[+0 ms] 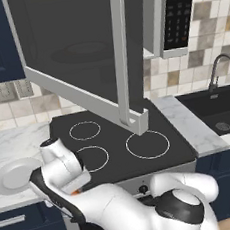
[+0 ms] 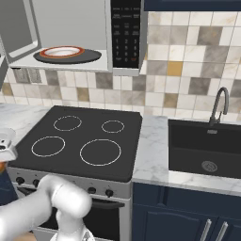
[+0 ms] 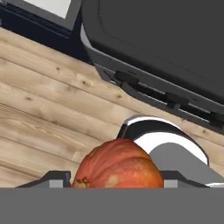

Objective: Pick the squash from the counter and place it in the microwave. Then turn on the microwave.

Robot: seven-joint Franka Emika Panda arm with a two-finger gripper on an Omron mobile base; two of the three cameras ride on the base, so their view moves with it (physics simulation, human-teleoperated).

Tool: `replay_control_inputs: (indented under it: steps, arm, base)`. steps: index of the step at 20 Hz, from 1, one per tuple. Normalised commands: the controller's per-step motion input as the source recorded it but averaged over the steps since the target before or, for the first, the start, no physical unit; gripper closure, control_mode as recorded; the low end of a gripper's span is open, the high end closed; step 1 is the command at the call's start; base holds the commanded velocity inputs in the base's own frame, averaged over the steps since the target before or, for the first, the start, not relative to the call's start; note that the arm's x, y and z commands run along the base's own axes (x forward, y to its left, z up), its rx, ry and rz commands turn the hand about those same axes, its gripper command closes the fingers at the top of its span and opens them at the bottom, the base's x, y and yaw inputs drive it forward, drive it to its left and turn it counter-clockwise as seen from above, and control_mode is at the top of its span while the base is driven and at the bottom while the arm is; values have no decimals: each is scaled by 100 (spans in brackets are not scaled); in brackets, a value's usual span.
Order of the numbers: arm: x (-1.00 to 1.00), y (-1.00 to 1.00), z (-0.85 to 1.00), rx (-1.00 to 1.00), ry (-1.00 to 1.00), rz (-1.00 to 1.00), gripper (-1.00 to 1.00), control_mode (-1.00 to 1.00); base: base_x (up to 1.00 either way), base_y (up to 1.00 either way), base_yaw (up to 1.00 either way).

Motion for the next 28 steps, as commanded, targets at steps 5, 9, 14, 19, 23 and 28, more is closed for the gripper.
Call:
replay_control_inputs:
  steps: [5,9,14,19,23,28]
  arm:
    - [-62,-33,0,0,-3,0,100,-100]
    - [-61,-45,11,0,-4,0,100,-100]
    - [-52,-56,22,2,-4,-2,100,-100]
    - [-41,-59,19,4,-4,-4,100,-100]
    - [-38,-54,23,3,-5,-5,100,-100]
    - [-21,-58,19,5,-6,-4,100,-100]
  base:
    - [0,0,0]
    - [0,0,0]
    - [0,0,0]
    - [0,0,0]
    - [0,0,0]
    - [0,0,0]
